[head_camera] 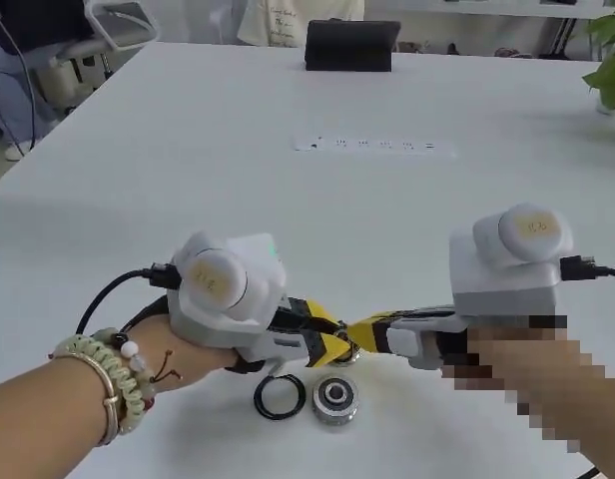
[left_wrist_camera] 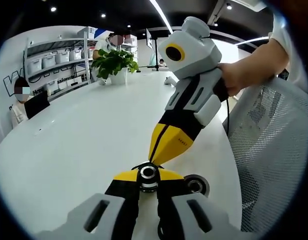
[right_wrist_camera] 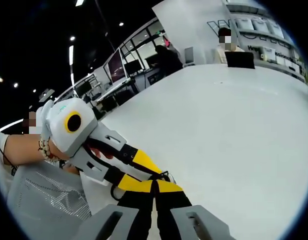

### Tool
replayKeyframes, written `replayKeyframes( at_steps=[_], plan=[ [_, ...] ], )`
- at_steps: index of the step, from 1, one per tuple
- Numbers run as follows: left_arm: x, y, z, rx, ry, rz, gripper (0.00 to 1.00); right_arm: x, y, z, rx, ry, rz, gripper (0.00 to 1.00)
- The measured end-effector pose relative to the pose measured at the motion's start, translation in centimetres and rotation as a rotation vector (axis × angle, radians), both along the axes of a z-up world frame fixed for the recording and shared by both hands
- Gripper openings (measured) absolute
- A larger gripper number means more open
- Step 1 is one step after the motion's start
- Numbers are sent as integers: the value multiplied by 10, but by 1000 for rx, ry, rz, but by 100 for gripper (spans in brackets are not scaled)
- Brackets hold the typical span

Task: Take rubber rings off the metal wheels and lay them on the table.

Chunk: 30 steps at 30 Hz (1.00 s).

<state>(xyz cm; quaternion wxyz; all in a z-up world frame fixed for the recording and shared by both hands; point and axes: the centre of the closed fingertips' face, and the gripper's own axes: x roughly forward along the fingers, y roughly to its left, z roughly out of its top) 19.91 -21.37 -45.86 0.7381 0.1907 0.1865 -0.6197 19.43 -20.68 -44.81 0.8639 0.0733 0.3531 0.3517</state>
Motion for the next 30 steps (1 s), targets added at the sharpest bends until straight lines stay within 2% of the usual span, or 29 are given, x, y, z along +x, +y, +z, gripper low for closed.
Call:
replayKeyframes(
  at_steps=[4, 7, 12, 16, 19, 22, 27, 30],
  plan=[
    [0, 0, 0, 0, 1, 2, 7, 2, 0, 8, 43, -7, -15, 0],
    [0, 0, 0, 0, 1, 3, 7, 3, -3, 6, 16, -19, -14, 0],
    [1, 0, 0, -3, 7, 9, 7, 3, -8, -3, -6, 12, -29, 0],
    [1, -1, 0, 16, 18, 16, 7, 3, -11, -6, -17, 21, -40, 0],
    [1, -2, 1, 43, 13, 11, 8, 3, -13, -8, -36, 18, -40, 0],
    [0, -1, 1, 64, -13, -12, 8, 4, -13, -8, -34, 18, -40, 0],
    [-2, 1, 3, 76, -3, -26, 10, 5, -15, -7, -30, 19, -51, 0],
    [-2, 1, 11, 66, 3, -29, 14, 5, -15, -6, -26, 21, -56, 0]
  ],
)
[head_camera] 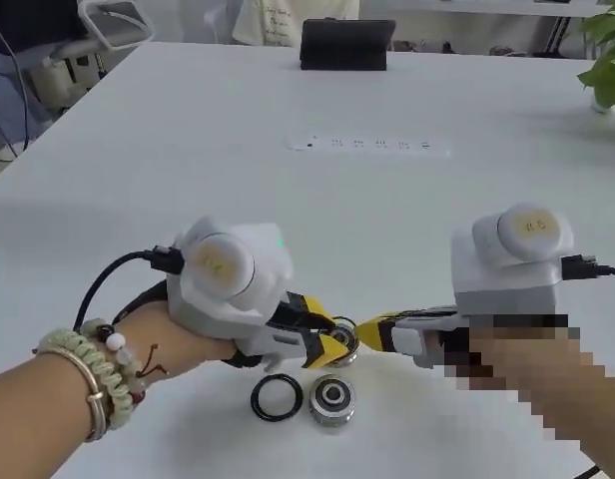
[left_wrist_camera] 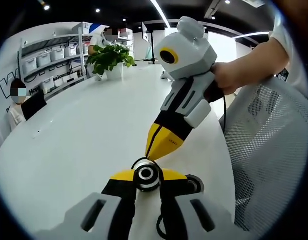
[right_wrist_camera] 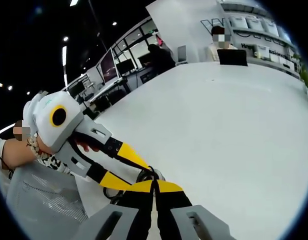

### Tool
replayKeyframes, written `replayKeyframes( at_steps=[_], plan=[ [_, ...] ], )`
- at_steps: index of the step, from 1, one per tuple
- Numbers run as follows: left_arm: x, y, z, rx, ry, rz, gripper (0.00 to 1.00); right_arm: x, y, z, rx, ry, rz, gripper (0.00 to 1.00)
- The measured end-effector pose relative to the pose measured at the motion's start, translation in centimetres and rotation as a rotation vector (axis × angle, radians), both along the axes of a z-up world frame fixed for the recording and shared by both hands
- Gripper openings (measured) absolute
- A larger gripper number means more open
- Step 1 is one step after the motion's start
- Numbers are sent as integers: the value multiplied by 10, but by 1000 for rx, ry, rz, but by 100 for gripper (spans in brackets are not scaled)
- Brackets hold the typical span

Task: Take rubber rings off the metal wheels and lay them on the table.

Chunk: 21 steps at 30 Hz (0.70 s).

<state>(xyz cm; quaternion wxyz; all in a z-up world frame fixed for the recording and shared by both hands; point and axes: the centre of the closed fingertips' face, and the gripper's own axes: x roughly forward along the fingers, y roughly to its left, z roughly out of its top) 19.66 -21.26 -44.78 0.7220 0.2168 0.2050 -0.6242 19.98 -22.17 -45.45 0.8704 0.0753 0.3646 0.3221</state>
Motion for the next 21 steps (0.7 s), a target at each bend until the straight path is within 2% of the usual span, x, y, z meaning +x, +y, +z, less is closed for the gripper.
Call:
replayKeyframes(
  at_steps=[8, 10, 14, 16, 21],
  plan=[
    [2, -3, 31, -59, 4, 14, 23, 1, 0, 2, 4, -3, 0, 0],
    [0, -2, 36, -56, 16, 14, 25, 1, 0, 3, 7, -2, -2, 0],
    [-7, 1, 42, -42, 15, -23, 26, 1, 0, 4, 9, -3, -4, 0],
    [-10, 5, 46, -18, 5, -44, 28, 1, 0, 5, 12, -4, -4, 0],
    [-19, 12, 63, -22, -12, -81, 37, 1, 1, 8, 21, -8, -6, 0]
  ],
)
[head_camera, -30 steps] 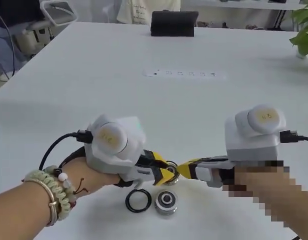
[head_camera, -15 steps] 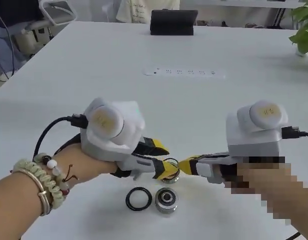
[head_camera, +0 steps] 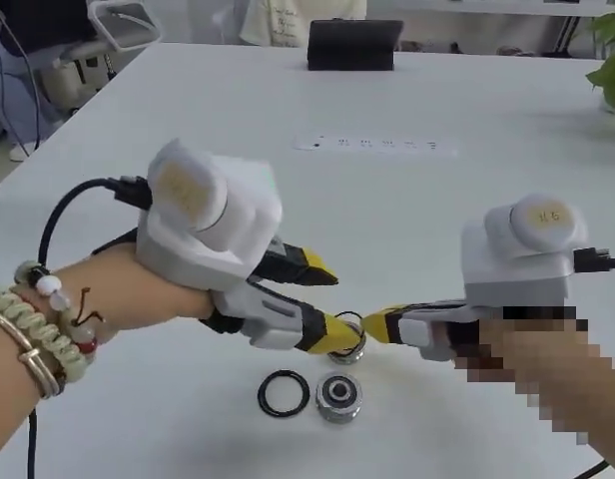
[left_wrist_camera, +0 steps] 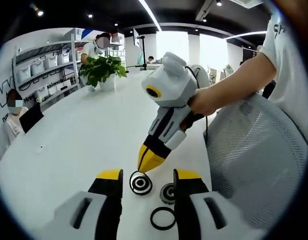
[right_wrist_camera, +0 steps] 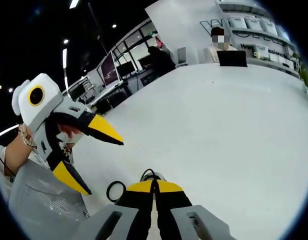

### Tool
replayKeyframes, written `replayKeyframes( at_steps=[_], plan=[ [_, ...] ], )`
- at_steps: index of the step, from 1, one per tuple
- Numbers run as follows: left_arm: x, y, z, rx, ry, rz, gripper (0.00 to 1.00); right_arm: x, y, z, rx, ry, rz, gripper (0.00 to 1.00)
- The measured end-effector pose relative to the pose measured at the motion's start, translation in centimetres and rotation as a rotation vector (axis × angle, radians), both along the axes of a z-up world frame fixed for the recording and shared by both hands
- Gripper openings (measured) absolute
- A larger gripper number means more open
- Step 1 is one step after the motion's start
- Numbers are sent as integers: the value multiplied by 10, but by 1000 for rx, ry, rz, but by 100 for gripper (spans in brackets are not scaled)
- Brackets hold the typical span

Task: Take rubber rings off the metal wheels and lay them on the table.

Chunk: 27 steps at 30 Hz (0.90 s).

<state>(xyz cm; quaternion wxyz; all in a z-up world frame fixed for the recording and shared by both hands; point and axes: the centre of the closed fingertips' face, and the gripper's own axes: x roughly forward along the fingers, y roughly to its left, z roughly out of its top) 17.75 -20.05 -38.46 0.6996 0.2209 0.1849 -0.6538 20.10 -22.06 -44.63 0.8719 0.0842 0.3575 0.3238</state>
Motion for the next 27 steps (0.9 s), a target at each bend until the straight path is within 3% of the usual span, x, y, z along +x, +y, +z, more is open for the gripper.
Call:
replayKeyframes(
  at_steps=[2, 7, 15, 22, 27],
  plan=[
    [0, 5, 10, -13, -23, 0, 40, 0, 0, 2, 4, -2, 2, 0],
    [3, 27, 30, -46, -43, 40, 45, 1, 0, 10, 32, -15, -11, 0],
    [-4, 68, 46, -72, -65, 91, 58, 2, 2, 21, 67, -24, -27, 0],
    [-13, 94, 48, -105, -57, 152, 66, -3, 15, 34, 96, -47, 5, 0],
    [-18, 104, 46, -127, -53, 193, 74, -7, 21, 35, 94, -47, 34, 0]
  ],
)
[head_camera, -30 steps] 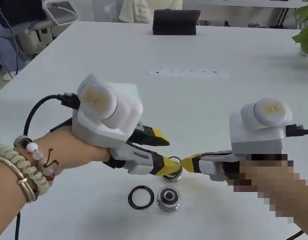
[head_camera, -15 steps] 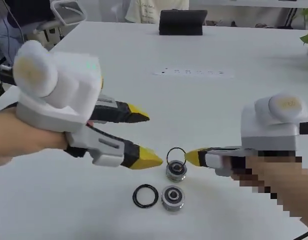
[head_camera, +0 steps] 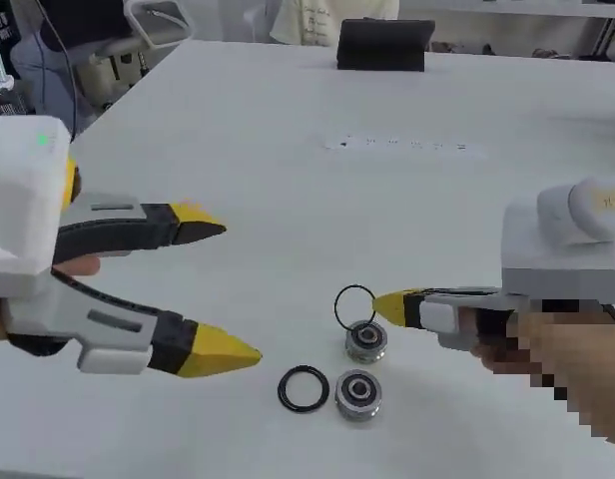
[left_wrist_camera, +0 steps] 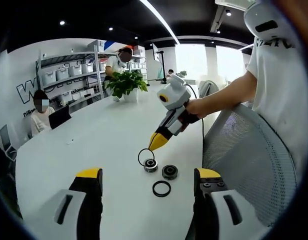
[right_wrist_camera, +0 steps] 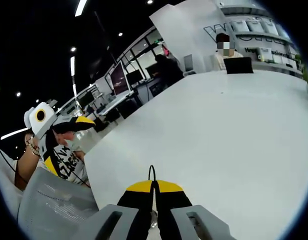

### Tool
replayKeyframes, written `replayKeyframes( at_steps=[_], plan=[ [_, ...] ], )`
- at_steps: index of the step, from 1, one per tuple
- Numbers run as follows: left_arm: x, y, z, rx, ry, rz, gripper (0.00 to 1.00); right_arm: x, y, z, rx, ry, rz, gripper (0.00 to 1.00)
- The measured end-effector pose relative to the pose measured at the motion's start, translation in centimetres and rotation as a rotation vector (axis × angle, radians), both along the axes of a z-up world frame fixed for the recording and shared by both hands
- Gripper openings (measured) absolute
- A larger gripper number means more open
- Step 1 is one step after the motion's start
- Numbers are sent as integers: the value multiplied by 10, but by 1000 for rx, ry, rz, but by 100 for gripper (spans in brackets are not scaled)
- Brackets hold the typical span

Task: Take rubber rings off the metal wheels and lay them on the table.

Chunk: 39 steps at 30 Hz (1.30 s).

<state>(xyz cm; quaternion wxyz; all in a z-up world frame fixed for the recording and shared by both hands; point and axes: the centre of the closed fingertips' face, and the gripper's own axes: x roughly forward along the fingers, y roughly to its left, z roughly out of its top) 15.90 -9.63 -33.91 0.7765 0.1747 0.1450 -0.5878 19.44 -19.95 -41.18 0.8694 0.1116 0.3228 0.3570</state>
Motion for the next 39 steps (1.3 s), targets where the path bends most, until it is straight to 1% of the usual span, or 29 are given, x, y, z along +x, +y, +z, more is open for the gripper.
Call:
replayKeyframes(
  at_steps=[2, 6, 8, 9, 10, 15, 19, 22, 26, 28, 29, 31, 34, 39],
  plan=[
    [-4, 1, -1, -7, 4, 0, 76, -1, 2, 0, 3, 1, 7, 0],
    [-8, 6, -4, -23, 10, 24, 82, -4, 7, 4, 19, 0, 27, 0],
    [-9, 10, -6, -37, 28, 38, 84, -6, 10, 5, 28, -1, 36, 0],
    [-11, 11, -8, -48, 44, 41, 85, -6, 11, 6, 31, 0, 40, 0],
    [-13, 13, -10, -55, 53, 41, 87, -7, 13, 6, 37, 2, 48, 0],
    [-19, 21, -18, -80, 86, 71, 93, -12, 20, 4, 37, 7, 79, 0],
    [-21, 26, -26, -83, 103, 97, 96, -15, 25, 3, 39, 11, 102, 0],
    [-24, 28, -31, -78, 119, 104, 98, -18, 28, 2, 38, 16, 116, 0],
    [-25, 30, -35, -75, 123, 117, 99, -21, 32, 0, 40, 24, 136, 0],
    [-26, 30, -37, -74, 131, 119, 99, -24, 35, -1, 40, 28, 147, 0],
    [-28, 30, -40, -67, 136, 117, 99, -26, 37, -3, 36, 32, 156, 0],
    [-30, 30, -42, -59, 135, 114, 99, -29, 41, -6, 27, 38, 172, 0],
    [-31, 30, -43, -65, 146, 117, 99, -33, 45, -11, 18, 47, 192, 0],
    [-32, 30, -43, -79, 152, 126, 99, -40, 51, -18, 15, 70, 218, 0]
  ],
)
